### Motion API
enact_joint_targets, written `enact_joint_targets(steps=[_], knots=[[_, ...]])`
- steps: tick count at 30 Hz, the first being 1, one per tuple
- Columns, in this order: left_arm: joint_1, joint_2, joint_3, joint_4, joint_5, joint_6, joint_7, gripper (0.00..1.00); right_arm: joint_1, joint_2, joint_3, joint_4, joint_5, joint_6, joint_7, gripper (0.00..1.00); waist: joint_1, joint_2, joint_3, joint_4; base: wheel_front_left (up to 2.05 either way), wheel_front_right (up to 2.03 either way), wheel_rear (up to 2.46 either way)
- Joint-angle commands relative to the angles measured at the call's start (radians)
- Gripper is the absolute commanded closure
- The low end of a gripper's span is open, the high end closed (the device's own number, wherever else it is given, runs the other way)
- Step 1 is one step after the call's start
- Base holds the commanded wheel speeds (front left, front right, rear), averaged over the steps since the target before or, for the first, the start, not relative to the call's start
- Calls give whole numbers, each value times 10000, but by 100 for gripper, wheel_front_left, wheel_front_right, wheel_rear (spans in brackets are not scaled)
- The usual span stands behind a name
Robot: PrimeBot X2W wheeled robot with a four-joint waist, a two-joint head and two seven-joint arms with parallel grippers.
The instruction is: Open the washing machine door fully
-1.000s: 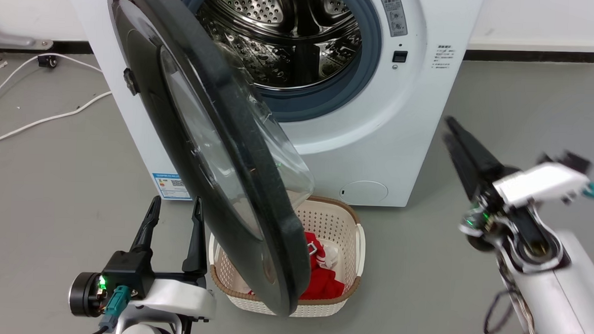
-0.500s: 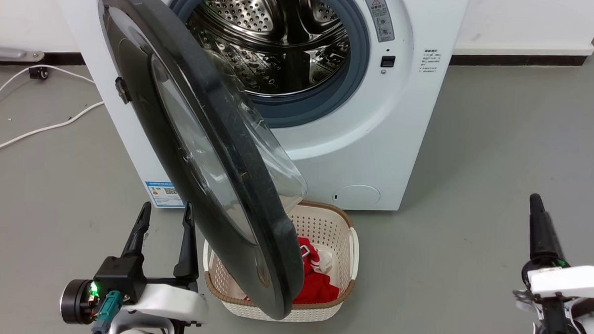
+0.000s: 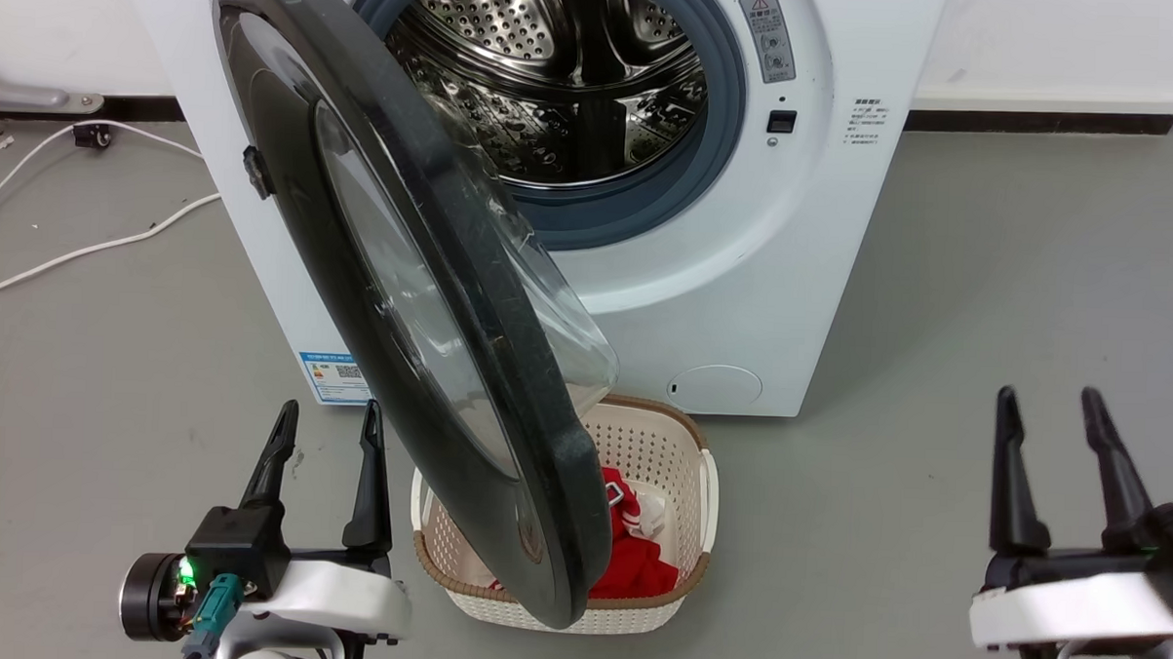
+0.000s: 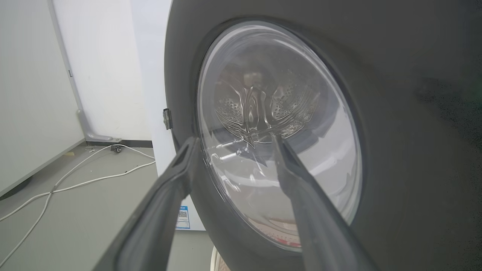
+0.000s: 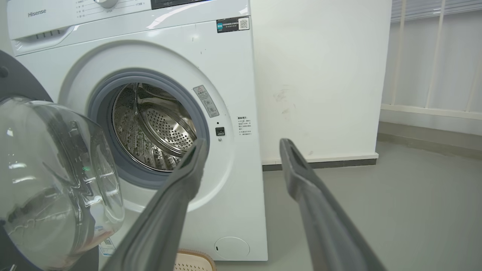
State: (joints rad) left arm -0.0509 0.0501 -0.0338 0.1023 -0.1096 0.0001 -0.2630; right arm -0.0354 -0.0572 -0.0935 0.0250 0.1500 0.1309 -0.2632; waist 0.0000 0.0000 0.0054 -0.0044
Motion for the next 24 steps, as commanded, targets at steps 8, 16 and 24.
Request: enact_joint_targets(steps=[8, 16, 24], knots=[[-125, 0, 5, -8, 101, -14, -25, 0, 724, 83, 178, 107, -894, -3, -17, 0, 0, 0, 23, 13, 0, 0, 0], [-158, 0, 10, -8, 118, -39, -25, 0, 589, 81, 287, 586, -598, -5, -18, 0, 0, 0, 54, -47, 0, 0, 0], [-156, 0, 48, 18, 150, -95, -25, 78, 364, 81, 270, 828, -452, -3, -17, 0, 0, 0, 88, -51, 0, 0, 0]])
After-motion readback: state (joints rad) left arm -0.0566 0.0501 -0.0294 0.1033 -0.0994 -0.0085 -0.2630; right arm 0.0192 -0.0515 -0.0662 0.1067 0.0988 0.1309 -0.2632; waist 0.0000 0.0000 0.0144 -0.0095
